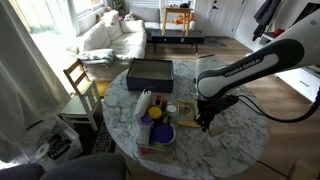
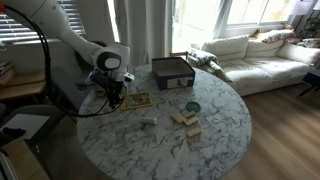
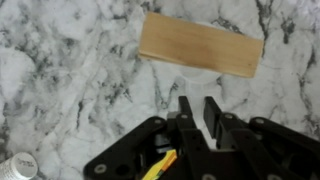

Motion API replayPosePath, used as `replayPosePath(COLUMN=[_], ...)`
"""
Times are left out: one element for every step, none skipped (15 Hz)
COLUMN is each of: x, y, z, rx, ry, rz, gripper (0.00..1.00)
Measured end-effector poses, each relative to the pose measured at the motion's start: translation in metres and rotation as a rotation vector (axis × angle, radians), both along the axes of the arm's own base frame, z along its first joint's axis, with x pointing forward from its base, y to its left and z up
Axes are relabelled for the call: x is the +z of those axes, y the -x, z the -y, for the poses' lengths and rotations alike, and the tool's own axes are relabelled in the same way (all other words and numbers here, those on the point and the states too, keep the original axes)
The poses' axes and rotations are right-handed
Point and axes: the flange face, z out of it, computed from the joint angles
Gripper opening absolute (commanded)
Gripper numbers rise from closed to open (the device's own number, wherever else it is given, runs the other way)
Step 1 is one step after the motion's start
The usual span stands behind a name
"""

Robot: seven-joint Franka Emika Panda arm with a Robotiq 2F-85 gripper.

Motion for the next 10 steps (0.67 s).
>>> replayPosePath(x=[0.004, 0.007, 0.011, 0.014, 0.018, 0.021, 0.025, 0.029, 0.033, 0.036], y=[-0.002, -0.004, -0.006, -0.007, -0.009, -0.010, -0.011, -0.012, -0.013, -0.013], z=[0.002, 0.004, 0.006, 0.008, 0.009, 0.010, 0.012, 0.012, 0.013, 0.013], rx=[-0.031, -0.067, -0.108, -0.149, -0.188, -0.231, -0.272, -0.311, -0.341, -0.363], ry=[-0.003, -0.006, -0.006, -0.007, -0.006, -0.004, -0.004, -0.008, -0.013, -0.020], rz=[0.000, 0.000, 0.002, 0.004, 0.005, 0.001, -0.006, -0.010, -0.012, -0.014], gripper=[0.05, 0.05, 0.05, 0.05, 0.05, 0.05, 0.05, 0.05, 0.19, 0.19])
